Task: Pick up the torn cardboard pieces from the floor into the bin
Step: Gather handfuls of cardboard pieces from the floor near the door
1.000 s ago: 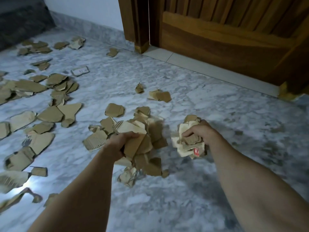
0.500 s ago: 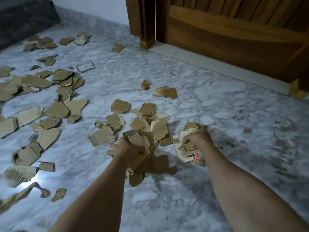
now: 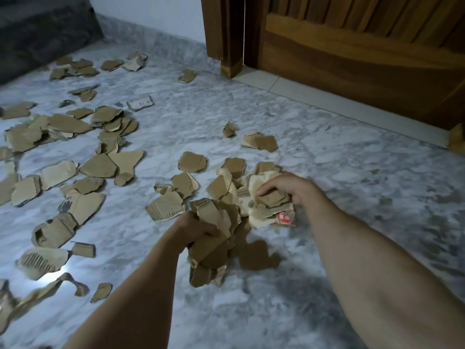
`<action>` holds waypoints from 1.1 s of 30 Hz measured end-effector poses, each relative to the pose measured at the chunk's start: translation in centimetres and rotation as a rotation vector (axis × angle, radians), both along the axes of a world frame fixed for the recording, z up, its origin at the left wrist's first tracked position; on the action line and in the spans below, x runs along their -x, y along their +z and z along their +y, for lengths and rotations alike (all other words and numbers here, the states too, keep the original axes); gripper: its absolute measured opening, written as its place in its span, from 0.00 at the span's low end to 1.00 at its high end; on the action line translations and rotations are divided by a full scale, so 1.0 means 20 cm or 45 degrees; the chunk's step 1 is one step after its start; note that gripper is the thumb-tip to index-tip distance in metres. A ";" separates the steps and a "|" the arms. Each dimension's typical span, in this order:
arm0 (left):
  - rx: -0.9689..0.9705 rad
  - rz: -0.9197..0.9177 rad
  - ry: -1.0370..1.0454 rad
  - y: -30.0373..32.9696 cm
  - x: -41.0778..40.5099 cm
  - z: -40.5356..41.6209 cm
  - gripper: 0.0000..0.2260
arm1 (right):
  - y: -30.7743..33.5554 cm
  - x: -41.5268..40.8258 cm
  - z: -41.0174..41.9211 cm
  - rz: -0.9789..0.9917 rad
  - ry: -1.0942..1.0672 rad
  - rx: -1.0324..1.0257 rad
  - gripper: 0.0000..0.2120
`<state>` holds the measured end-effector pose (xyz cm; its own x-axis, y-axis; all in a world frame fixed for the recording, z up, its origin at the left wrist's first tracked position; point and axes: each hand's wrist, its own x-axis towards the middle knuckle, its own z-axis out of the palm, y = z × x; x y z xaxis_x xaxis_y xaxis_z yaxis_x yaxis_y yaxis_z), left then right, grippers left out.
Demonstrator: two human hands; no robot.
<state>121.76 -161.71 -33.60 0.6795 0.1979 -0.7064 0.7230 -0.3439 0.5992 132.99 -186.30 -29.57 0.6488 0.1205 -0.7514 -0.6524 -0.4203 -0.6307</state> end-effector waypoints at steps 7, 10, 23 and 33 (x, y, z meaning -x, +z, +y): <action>0.052 -0.050 -0.002 -0.02 0.04 0.02 0.21 | -0.18 0.15 0.33 -0.235 0.281 0.665 0.52; 0.163 -0.026 0.067 -0.04 0.06 0.05 0.20 | -0.15 0.16 0.33 -0.273 0.368 0.752 0.47; 0.530 -0.171 0.164 0.13 0.18 0.33 0.20 | 0.16 0.17 -0.05 -0.055 0.093 0.095 0.15; 0.434 0.084 0.013 -0.04 0.37 0.06 0.40 | -0.21 0.60 0.20 -0.225 0.696 0.792 0.49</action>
